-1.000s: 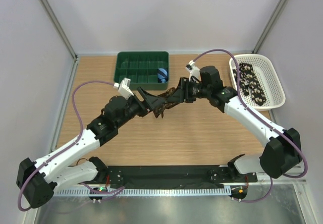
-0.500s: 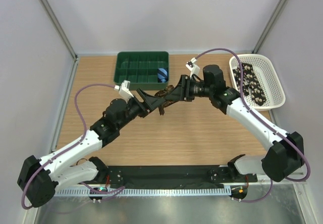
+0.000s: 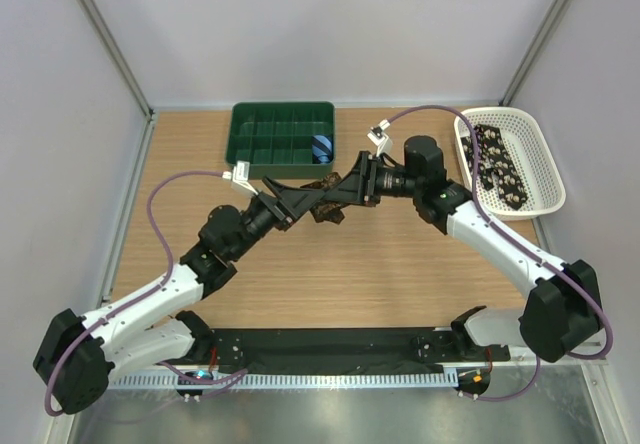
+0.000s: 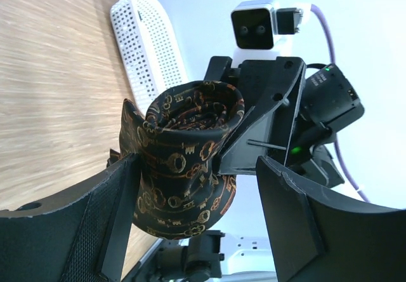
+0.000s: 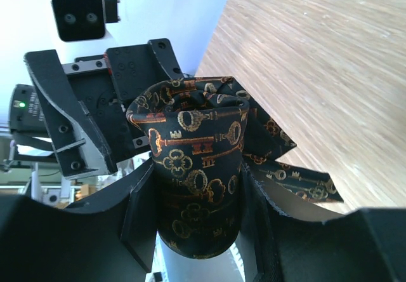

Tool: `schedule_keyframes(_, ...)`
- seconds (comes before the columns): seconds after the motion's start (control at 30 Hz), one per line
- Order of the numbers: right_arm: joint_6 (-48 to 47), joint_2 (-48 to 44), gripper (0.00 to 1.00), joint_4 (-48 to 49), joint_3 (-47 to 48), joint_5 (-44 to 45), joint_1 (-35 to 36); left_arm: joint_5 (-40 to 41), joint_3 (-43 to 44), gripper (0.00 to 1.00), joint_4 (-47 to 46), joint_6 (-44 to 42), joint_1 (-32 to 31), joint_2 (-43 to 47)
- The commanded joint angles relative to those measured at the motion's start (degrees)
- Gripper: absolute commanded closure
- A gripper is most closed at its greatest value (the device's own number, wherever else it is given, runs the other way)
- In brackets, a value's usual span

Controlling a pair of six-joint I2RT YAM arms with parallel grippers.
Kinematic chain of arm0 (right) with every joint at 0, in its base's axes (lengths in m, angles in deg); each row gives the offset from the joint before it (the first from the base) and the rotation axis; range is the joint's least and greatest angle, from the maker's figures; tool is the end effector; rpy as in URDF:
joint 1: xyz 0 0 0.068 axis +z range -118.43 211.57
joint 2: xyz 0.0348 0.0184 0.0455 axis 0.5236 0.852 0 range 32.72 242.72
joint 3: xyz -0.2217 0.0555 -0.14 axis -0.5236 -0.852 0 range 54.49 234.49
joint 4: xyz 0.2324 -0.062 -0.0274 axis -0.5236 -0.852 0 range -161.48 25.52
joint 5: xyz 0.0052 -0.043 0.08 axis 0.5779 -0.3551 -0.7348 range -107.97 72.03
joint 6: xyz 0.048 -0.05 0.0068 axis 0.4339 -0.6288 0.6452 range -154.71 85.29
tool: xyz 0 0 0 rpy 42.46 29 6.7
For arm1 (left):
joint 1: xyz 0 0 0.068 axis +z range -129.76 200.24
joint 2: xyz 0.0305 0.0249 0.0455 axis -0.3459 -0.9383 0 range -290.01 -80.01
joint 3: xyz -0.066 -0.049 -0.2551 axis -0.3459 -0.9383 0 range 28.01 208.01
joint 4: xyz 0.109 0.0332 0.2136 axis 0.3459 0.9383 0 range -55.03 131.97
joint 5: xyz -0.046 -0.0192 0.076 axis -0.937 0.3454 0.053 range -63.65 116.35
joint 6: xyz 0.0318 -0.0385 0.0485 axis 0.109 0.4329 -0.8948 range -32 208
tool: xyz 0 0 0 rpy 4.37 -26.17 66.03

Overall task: Roll the ties
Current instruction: Roll the tie

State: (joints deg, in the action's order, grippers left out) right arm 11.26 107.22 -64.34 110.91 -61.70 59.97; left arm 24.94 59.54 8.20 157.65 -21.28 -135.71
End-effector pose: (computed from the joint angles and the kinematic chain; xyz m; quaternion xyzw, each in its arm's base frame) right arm 0.2382 0.1734 0.3152 -0.1018 0.7752 0.5699 0.2529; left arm 0.1740 -0.1558 0.2963 -0.1593 0.6724 -0.6011 0.4015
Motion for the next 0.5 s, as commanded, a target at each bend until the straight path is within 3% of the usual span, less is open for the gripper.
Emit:
schedule_keyframes(0.0, 4.38, -2.60, 0.97, 7.68, -0.52, -2.59, 0.25, -0.70, -1.20, 0.24, -8.74, 1.89, 0.21, 1.04)
schedule_keyframes(0.3, 11.32, -2.08, 0.98, 14.53, -2.19, -4.43, 0.16, -0.78, -2.35, 0.37, -14.36, 3.92, 0.21, 0.16)
schedule_keyframes(0.47, 13.35, -1.55, 0.99, 17.26, -2.81, -5.40, 0.25, 0.09, -3.40, 0.38, -17.79, 5.15, 0.21, -0.11)
